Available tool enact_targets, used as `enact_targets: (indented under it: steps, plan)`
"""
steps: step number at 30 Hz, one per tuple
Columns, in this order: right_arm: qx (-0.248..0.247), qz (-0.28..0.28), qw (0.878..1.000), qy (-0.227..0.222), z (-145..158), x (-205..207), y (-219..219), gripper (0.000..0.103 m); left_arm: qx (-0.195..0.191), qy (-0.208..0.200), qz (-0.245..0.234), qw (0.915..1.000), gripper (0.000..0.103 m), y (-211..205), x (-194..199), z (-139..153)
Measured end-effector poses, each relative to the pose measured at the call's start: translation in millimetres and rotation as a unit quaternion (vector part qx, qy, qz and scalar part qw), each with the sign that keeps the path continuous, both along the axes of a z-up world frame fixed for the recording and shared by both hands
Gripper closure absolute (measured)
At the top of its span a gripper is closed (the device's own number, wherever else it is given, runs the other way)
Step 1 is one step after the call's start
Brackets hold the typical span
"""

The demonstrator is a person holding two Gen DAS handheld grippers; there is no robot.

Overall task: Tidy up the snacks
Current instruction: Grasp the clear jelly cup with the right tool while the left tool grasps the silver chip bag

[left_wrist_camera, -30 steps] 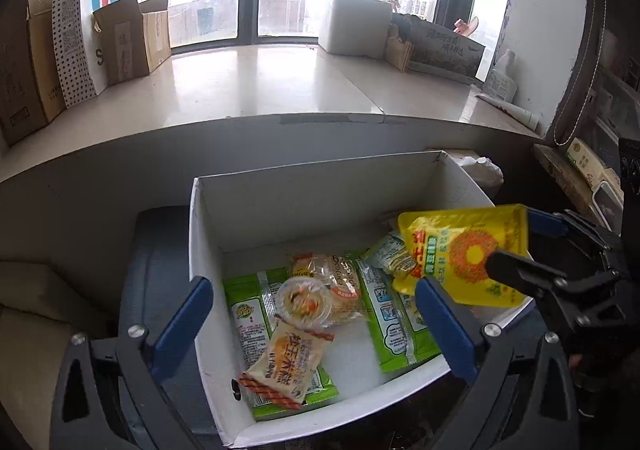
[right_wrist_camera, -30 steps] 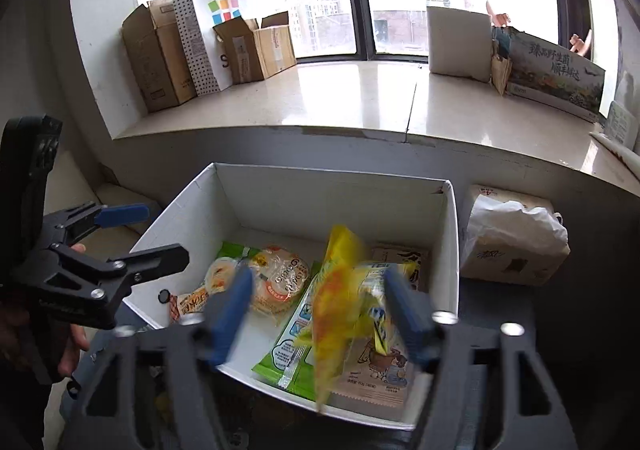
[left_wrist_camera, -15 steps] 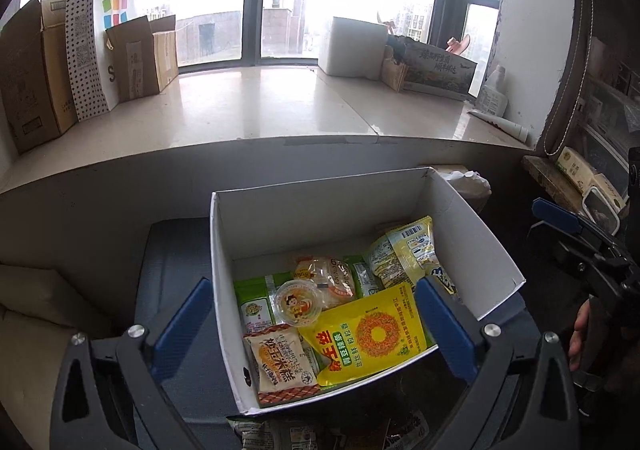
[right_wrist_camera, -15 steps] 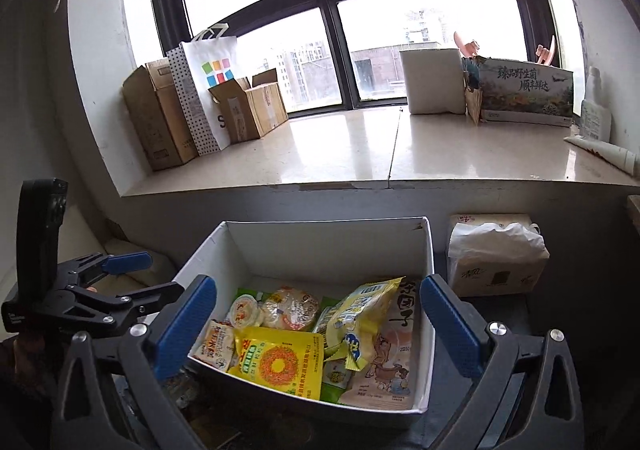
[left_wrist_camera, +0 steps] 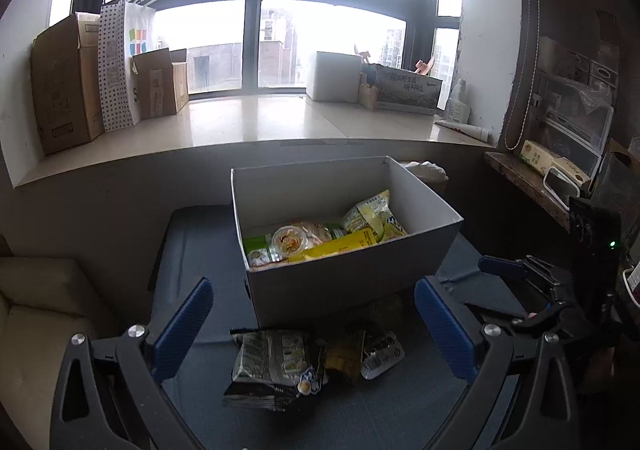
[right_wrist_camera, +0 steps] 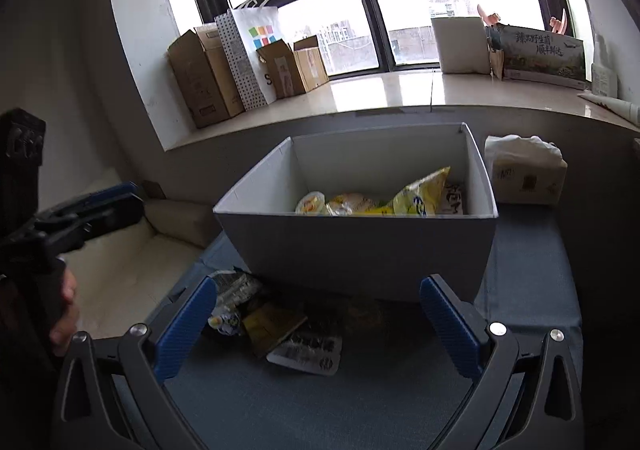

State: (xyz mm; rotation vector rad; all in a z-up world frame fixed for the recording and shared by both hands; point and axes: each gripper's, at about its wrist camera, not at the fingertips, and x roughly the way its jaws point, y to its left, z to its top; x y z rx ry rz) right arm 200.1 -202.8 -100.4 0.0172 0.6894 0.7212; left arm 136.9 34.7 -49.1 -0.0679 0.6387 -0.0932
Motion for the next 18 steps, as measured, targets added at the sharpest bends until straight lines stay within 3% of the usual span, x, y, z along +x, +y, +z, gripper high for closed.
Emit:
enact_targets:
  steps: [2, 6, 13, 16, 18]
  plan:
    - [-0.025, -0.014, 1.000, -0.003, -18, -5, 2, 0.000, 0.001, 0.002, 0.004, 1.0000, 0.000, 1, -16, -8]
    - [-0.031, -0.016, 0.999, 0.033, -46, 3, 7, 0.000, -0.006, 0.016, 0.016, 0.9997, 0.000, 6, -39, -29]
    - [-0.048, -0.039, 0.997, 0.046, -70, 35, 24, 0.000, -0.025, 0.045, 0.024, 0.9984, 0.000, 14, -55, -62]
    - [-0.053, -0.043, 0.996, 0.062, -79, 48, 31, 0.014, -0.025, 0.059, 0.036, 0.9973, 0.000, 20, -55, -73]
    - [-0.063, -0.047, 0.995, 0.068, -84, 54, 36, 0.031, -0.034, 0.064, 0.040, 0.9965, 0.000, 25, -54, -78]
